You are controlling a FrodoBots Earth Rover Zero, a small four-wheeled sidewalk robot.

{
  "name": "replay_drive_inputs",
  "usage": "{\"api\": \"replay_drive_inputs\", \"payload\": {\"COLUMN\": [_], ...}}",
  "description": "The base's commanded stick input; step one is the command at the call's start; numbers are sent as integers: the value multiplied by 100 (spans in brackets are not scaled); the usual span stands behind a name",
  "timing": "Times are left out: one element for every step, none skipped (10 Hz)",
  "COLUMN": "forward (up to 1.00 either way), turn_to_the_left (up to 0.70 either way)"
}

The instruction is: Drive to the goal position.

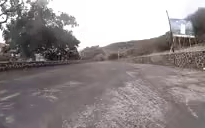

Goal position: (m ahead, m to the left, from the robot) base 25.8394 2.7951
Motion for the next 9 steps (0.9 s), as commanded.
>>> {"api": "replay_drive_inputs", "payload": {"forward": [70,70,70,70,70,70,70,70,70], "turn_to_the_left": [0,0,0,0,0,0,0,0,0]}}
